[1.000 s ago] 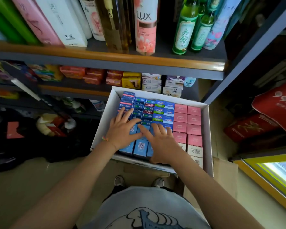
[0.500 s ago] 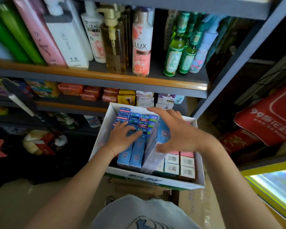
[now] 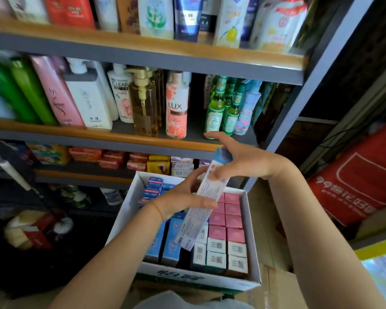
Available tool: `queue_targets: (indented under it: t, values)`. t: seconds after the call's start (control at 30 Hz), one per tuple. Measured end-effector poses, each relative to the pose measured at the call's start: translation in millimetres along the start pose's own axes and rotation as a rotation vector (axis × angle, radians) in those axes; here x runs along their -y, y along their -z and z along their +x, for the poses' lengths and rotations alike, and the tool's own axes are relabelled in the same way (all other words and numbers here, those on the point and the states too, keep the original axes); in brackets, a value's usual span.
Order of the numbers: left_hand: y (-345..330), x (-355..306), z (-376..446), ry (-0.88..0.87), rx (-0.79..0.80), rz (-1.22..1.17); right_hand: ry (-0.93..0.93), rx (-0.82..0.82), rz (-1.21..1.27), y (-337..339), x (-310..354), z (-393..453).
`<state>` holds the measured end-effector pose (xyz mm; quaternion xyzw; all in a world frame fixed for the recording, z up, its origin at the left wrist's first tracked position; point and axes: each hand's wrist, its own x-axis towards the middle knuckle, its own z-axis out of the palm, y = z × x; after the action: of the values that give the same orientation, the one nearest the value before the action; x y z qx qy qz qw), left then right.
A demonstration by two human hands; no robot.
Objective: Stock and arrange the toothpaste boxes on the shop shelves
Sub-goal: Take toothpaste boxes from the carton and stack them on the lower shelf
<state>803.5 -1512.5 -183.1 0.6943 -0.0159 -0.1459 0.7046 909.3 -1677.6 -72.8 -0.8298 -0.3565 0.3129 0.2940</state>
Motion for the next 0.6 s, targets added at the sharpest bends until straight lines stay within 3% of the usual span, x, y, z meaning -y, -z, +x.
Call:
queue_targets:
  t: [0.07, 0.13, 0.27, 0.33, 0.47, 0.6]
  values:
    - [-4.8, -1.4, 0.1, 0.017, -0.029, -0.087, -0.033, -0.038, 0.035, 0.1, -6.3, 4.3]
    - [-8.6, 0.5, -2.1, 0.048, -0.057, -0.256, -0.058, -0.181, 0.126, -8.0, -15.6, 12.8]
    - [-8.3, 16.9, -7.3, 0.104, -0.246, -0.723, -0.069, -0.484, 0.547, -47.6, -38.6, 33.1]
    - [-6.9, 24.6, -10.6, 0.073, -0.303, -0.869, -0.192, -0.445, 0.658, -73.5, -45.8, 34.8]
    - [-9.4, 31.7, -15.8, 0.063, -0.353, -0.984, -0.326, -0.157, 0.86, -124.7, -54.1, 33.0]
    - [-6.0, 32.7, -31.9, 0.127, -0.365, -0.97, -0.283, -0.163, 1.111, -149.7, -49.5, 32.2]
